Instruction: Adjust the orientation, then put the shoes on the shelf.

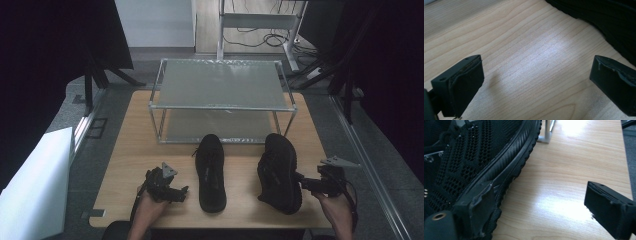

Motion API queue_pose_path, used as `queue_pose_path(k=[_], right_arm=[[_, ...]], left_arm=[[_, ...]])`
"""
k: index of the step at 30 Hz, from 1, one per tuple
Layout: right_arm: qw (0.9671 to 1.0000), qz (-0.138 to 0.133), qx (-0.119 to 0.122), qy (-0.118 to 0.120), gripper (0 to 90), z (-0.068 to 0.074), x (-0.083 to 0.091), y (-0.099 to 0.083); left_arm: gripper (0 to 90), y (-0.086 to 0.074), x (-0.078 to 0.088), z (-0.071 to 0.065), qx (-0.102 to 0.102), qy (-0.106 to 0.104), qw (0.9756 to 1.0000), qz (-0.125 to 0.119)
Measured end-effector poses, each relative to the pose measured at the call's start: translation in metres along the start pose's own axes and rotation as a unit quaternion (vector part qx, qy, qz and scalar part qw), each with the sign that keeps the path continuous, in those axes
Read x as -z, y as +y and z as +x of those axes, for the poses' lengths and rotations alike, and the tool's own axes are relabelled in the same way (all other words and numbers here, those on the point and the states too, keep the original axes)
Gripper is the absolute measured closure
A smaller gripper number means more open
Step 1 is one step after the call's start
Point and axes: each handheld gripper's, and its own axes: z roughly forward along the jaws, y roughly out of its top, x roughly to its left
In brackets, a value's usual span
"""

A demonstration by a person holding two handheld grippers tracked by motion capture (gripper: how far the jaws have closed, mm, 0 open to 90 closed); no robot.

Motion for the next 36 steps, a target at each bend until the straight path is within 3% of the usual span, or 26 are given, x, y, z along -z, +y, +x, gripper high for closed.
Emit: queue_pose_path(k=[14, 17, 22, 29, 36], right_arm=[[0.9995, 0.014, -0.029, 0.006, 15.2, -0.018, -0.003, -0.011], [0.9986, 0.047, -0.021, 0.011, 15.2, -0.022, -0.012, -0.018], [0.9974, 0.062, -0.031, 0.019, 12.9, -0.028, -0.019, -0.024], [0.9981, 0.049, -0.034, 0.014, 10.5, -0.031, -0.018, -0.026], [0.9988, 0.023, -0.035, 0.026, 8.8, -0.03, -0.008, -0.022]], left_arm=[[0.0, 0.0, 0.0, -0.001, -0.002, -0.003, 1.0, 0.001], [0.0, 0.0, -0.001, -0.001, -0.002, -0.004, 1.0, 0.001], [0.0, 0.0, -0.001, -0.002, -0.002, -0.004, 1.0, 0.002], [0.0, 0.001, 0.0, -0.001, 0.016, -0.01, 0.9998, 0.0], [0.0, 0.005, 0.005, -0.002, 0.03, -0.018, 0.9992, -0.019]])
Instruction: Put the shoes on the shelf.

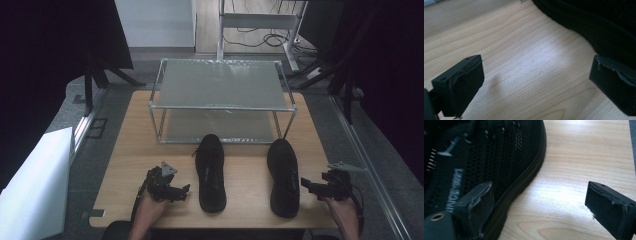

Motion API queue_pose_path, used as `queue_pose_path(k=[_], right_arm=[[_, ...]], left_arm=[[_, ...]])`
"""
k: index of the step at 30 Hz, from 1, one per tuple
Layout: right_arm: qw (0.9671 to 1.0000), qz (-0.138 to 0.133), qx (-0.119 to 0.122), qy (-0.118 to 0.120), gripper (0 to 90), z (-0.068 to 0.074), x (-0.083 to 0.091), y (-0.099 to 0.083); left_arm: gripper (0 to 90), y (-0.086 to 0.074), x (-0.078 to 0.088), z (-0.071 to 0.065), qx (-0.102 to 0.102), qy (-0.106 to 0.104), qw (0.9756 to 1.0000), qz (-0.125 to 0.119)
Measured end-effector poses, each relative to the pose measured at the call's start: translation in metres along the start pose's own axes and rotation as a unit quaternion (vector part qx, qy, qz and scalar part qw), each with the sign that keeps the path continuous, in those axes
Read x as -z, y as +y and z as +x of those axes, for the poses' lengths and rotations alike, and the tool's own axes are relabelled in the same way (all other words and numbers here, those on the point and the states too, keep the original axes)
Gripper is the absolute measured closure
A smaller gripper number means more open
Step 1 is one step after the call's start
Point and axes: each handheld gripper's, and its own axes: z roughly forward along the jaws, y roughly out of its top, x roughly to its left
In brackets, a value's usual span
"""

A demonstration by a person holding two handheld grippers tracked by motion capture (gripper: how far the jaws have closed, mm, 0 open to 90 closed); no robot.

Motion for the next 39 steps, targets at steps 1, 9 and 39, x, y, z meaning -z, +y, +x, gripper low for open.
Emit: queue_pose_path(k=[1, 9, 39], right_arm=[[1.0, -0.004, -0.001, 0.001, 8.6, 0.0, 0.001, 0.001], [0.9993, -0.032, -0.005, 0.02, 8.0, 0.008, 0.009, 0.006], [0.9994, 0.009, 0.021, 0.025, 2.3, 0.04, -0.04, 0.012]], left_arm=[[0.1, 0.0, 0.001, 0.0, 0.002, -0.001, 1.0, -0.001], [1.1, 0.011, 0.005, -0.005, 0.021, -0.008, 0.9995, -0.022], [0.0, 0.077, -0.029, -0.054, -0.021, -0.011, 0.9997, 0.008]])
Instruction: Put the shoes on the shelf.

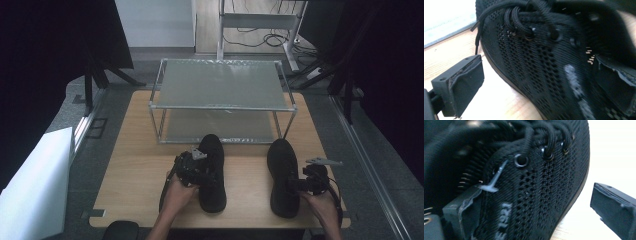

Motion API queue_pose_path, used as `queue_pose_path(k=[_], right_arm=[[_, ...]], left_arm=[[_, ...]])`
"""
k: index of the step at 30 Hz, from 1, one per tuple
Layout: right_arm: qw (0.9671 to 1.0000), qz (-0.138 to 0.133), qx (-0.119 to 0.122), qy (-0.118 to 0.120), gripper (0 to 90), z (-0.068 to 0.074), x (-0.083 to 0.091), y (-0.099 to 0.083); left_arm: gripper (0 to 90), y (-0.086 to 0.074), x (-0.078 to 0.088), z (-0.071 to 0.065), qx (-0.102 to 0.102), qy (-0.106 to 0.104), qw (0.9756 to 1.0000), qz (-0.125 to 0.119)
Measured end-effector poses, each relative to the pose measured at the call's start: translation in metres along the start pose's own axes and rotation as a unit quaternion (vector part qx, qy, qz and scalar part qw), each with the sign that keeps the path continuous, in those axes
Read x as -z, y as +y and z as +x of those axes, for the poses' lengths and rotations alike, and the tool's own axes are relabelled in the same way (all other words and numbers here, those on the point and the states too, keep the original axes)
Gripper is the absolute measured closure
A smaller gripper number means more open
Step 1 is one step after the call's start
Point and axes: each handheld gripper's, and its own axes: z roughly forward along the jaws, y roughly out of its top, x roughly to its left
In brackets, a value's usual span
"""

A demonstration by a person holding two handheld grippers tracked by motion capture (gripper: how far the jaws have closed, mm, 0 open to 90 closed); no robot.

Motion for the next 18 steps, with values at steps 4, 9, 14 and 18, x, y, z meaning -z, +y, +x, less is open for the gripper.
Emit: queue_pose_path(k=[4, 9, 14, 18], right_arm=[[0.9997, 0.01, -0.002, -0.02, 8.6, 0.001, -0.01, 0.0], [0.9993, 0.005, -0.002, -0.037, 19.3, 0.003, -0.014, 0.003], [0.9969, 0.004, 0.026, -0.074, 33.7, 0.01, -0.013, 0.007], [0.993, 0.004, 0.055, -0.105, 50.9, 0.014, -0.01, 0.007]], left_arm=[[0.0, 0.003, -0.012, 0.001, -0.011, 0.018, 0.9997, 0.012], [0.0, 0.007, -0.022, 0.004, -0.006, 0.028, 0.9992, 0.029], [14.9, 0.011, -0.022, -0.001, -0.019, 0.024, 0.9988, 0.037], [36.5, 0.012, -0.017, -0.001, -0.03, 0.053, 0.9973, 0.042]])
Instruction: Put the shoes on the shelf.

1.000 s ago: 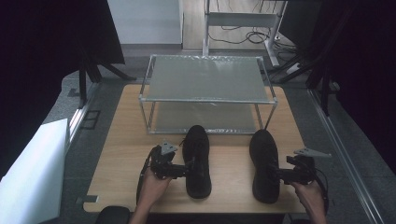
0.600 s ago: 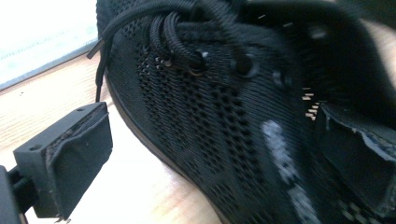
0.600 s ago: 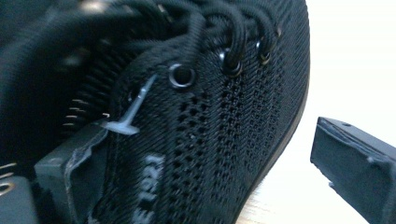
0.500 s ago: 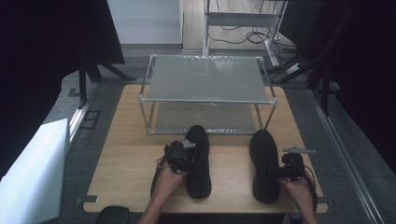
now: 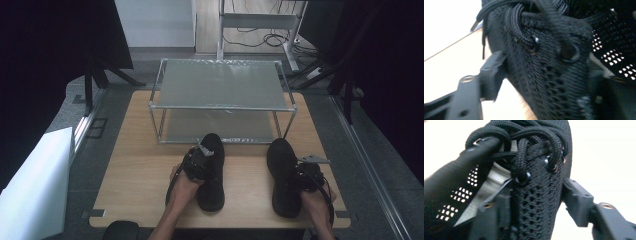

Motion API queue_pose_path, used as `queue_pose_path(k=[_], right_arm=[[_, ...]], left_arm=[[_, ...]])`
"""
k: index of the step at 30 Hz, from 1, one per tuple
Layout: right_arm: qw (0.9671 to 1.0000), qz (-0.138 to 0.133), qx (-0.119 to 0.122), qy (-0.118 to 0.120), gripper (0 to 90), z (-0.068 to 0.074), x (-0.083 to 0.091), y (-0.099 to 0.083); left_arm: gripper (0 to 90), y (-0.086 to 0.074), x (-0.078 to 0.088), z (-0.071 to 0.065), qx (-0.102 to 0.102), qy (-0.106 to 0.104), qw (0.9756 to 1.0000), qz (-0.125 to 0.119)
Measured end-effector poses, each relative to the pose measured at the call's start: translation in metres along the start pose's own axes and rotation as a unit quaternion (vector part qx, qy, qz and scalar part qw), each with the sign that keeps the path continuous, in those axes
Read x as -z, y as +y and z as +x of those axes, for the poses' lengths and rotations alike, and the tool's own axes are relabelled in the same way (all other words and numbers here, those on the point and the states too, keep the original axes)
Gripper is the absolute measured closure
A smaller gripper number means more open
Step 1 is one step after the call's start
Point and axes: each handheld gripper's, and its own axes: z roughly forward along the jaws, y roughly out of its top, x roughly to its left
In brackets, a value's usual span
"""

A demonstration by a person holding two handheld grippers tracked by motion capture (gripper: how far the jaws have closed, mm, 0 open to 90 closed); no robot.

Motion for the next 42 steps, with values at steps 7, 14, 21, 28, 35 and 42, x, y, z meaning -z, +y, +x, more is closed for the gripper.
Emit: queue_pose_path(k=[7, 14, 21, 28, 35, 42], right_arm=[[0.9998, -0.01, -0.011, -0.014, 70.2, -0.006, 0.005, -0.004], [0.9981, -0.027, -0.054, 0.009, 73.7, -0.013, 0.008, -0.006], [0.9938, -0.032, -0.092, 0.054, 74.7, -0.019, 0.009, -0.006], [0.9821, -0.037, -0.146, 0.113, 74.9, -0.022, 0.007, -0.006], [0.9739, -0.048, -0.163, 0.151, 74.8, -0.011, 0.005, 0.003], [0.9606, -0.061, -0.187, 0.196, 74.8, 0.005, 0.0, 0.013]], left_arm=[[71.4, -0.007, 0.007, 0.012, 0.011, 0.01, 0.9999, 0.0], [78.8, -0.016, 0.009, 0.029, 0.054, -0.02, 0.998, -0.027], [79.8, -0.028, 0.01, 0.052, 0.12, -0.085, 0.9874, -0.058], [81.7, -0.029, 0.01, 0.052, 0.133, -0.097, 0.9836, -0.074], [82.3, -0.034, 0.014, 0.054, 0.157, -0.104, 0.9783, -0.086], [82.3, -0.04, 0.022, 0.056, 0.188, -0.122, 0.9685, -0.108]])
